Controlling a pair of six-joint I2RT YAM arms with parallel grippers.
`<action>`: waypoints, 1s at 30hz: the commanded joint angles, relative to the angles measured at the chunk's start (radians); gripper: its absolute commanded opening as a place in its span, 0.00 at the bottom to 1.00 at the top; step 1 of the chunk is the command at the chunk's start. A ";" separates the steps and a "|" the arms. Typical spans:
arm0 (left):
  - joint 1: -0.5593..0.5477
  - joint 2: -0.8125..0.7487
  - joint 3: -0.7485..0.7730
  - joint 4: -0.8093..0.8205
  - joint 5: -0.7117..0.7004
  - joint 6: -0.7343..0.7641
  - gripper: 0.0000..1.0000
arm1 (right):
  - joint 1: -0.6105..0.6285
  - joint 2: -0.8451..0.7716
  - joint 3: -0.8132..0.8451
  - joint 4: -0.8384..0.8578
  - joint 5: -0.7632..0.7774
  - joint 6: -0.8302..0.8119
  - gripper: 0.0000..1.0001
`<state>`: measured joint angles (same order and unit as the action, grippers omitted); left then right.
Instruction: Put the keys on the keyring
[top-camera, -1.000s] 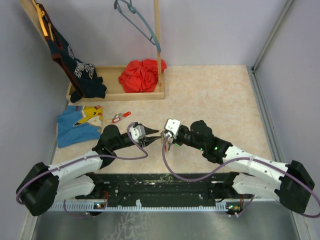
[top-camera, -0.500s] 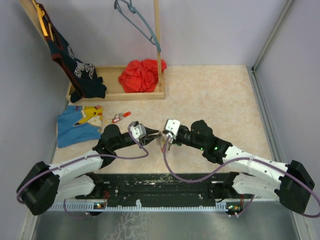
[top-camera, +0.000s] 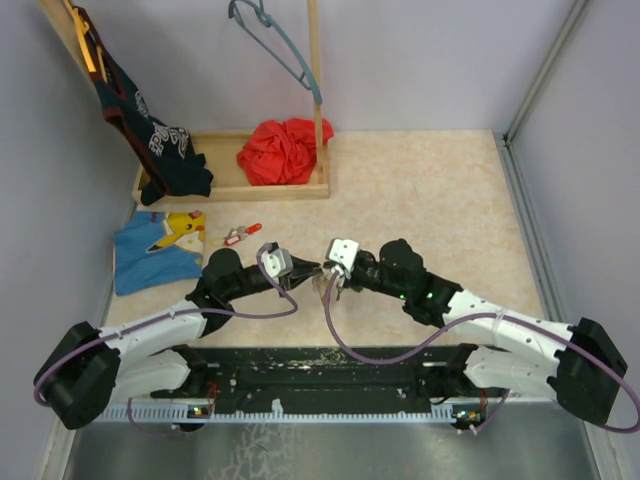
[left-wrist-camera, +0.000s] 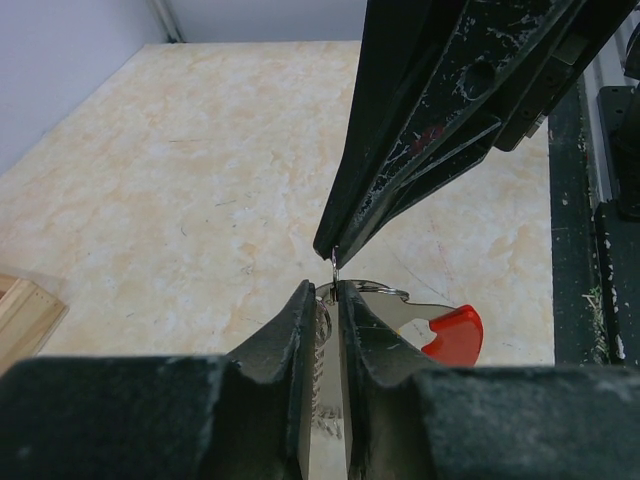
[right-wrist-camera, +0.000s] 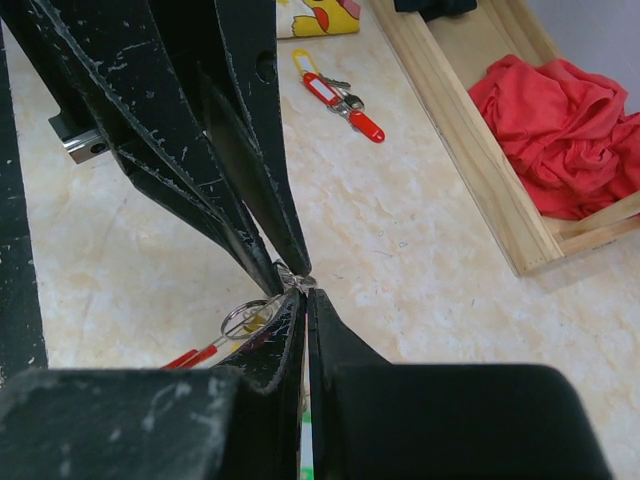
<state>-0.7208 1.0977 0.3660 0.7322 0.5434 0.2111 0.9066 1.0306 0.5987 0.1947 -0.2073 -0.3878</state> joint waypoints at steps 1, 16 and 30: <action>0.002 0.002 0.032 0.021 0.010 -0.011 0.19 | -0.003 0.001 0.065 0.076 -0.029 0.021 0.00; 0.003 -0.022 -0.019 0.025 -0.044 0.007 0.00 | -0.002 0.017 0.092 0.004 -0.081 0.032 0.02; 0.128 -0.099 -0.208 0.217 -0.055 -0.087 0.00 | -0.040 -0.039 0.121 -0.194 0.107 0.265 0.47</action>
<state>-0.6361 1.0252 0.1978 0.8169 0.4576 0.1806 0.8913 1.0130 0.6758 0.0383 -0.1429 -0.2253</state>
